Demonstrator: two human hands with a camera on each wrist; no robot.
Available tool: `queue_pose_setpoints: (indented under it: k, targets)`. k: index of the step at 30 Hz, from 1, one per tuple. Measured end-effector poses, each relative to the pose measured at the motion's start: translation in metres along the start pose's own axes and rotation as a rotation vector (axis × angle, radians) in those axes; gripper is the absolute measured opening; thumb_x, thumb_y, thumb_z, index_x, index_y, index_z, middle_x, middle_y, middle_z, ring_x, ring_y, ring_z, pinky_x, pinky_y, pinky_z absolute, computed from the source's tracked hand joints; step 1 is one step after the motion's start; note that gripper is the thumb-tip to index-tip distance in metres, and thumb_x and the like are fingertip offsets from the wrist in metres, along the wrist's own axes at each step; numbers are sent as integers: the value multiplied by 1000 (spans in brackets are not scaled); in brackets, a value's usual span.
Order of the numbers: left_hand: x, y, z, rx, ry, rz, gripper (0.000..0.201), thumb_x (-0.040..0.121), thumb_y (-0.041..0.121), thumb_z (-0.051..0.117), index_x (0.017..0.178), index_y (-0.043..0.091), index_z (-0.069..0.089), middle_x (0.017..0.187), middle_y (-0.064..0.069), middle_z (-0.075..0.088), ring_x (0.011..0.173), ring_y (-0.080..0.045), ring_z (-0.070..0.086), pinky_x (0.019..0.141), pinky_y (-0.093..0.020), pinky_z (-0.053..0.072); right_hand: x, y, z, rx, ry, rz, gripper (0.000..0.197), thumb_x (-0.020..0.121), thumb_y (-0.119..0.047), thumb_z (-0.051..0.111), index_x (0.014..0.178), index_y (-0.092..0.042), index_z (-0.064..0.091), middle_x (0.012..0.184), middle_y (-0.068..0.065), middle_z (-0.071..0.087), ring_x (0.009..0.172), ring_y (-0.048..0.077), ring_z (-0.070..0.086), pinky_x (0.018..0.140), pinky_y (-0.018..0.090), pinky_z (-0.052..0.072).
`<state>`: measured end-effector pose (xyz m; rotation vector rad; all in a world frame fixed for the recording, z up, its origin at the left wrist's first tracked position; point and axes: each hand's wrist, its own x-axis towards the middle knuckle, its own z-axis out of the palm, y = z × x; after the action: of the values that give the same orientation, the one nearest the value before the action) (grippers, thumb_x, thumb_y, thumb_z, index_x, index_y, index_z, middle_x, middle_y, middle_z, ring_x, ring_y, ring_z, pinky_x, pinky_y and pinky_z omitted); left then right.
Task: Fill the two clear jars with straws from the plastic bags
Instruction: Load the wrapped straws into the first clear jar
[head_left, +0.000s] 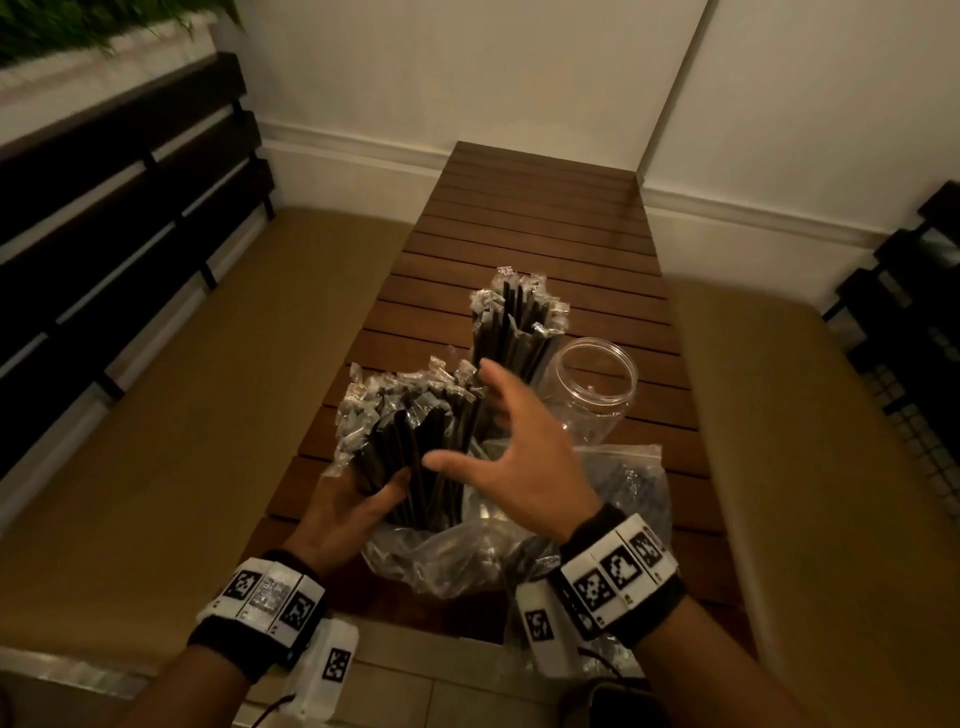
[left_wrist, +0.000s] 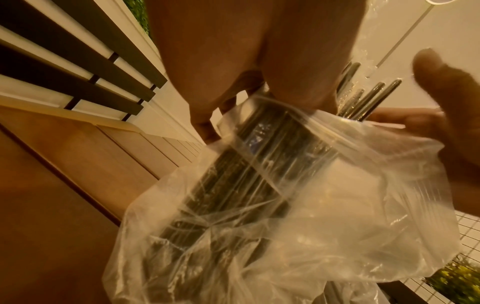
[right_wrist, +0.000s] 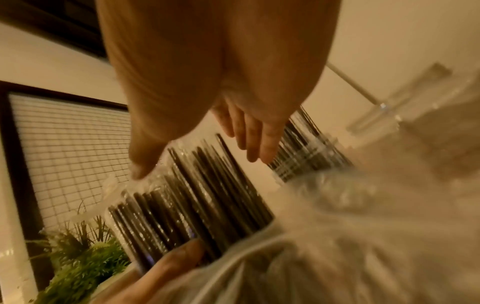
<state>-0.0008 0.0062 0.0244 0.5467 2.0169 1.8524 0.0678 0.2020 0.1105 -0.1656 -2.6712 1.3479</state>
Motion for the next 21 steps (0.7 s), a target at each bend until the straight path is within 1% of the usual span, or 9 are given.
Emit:
queue_pose_setpoints:
  k: [1, 3, 6, 9, 11, 14, 17, 19, 21]
  targets:
    - [0, -1, 0, 17, -10, -3, 52, 80, 49, 67, 128, 28, 62, 124, 8, 69, 117, -9, 64, 97, -36, 53, 0, 4, 4, 21, -49, 37, 107, 71, -57, 80, 156, -34, 19, 159, -13, 31, 137, -3, 29, 111, 25, 33]
    - [0, -1, 2, 20, -5, -7, 46, 84, 45, 70, 127, 29, 62, 125, 8, 68, 117, -8, 63, 98, -36, 52, 4, 9, 12, 91, -57, 79, 102, 76, -46, 82, 155, -37, 19, 156, -11, 38, 138, 0, 33, 112, 25, 32]
    - [0, 0, 4, -8, 16, -26, 41, 85, 33, 66, 125, 28, 63, 124, 7, 69, 116, -7, 64, 101, -38, 51, 7, 19, 26, 135, -8, 67, 71, 81, -32, 79, 141, -35, 42, 137, -9, 59, 128, 7, 54, 109, 37, 47]
    - [-1, -4, 0, 2, 5, -36, 43, 87, 40, 69, 127, 25, 63, 126, 5, 68, 119, -11, 63, 102, -43, 50, 3, 21, 32, 82, 28, 59, 43, 83, -30, 77, 120, -32, 55, 117, -6, 63, 110, 10, 61, 97, 40, 54]
    - [-1, -6, 0, -5, 6, -54, 40, 89, 35, 68, 127, 25, 64, 125, 4, 69, 118, -12, 63, 102, -44, 50, 1, 22, 33, 71, 27, 52, 41, 83, -31, 76, 119, -33, 55, 116, -5, 61, 109, 11, 60, 96, 38, 54]
    - [-1, -6, 1, 1, 9, -46, 38, 88, 28, 65, 126, 23, 64, 122, 5, 70, 116, -11, 64, 100, -38, 53, 1, 24, 35, 70, 32, 32, 43, 83, -35, 74, 121, -34, 56, 118, -8, 61, 112, 9, 59, 98, 37, 53]
    - [-1, -5, 1, -1, 12, -44, 41, 87, 39, 68, 125, 25, 64, 122, 4, 70, 116, -12, 65, 99, -41, 53, -2, 25, 35, 129, 18, 5, 34, 86, -30, 71, 117, -32, 58, 110, -12, 68, 105, 1, 64, 93, 32, 56]
    - [-1, -6, 1, -35, 15, -59, 54, 77, 54, 71, 123, 26, 65, 121, 4, 71, 116, -13, 65, 98, -43, 53, -5, 25, 35, 156, 7, 1, 34, 89, -27, 70, 121, -29, 58, 108, -12, 70, 102, -1, 65, 91, 29, 57]
    - [-1, -6, 1, -45, 20, -93, 59, 73, 58, 71, 123, 27, 65, 120, 3, 71, 115, -14, 65, 98, -46, 53, -7, 25, 34, 162, -11, -12, 31, 90, -24, 68, 120, -26, 60, 105, -13, 70, 101, -2, 64, 90, 24, 56]
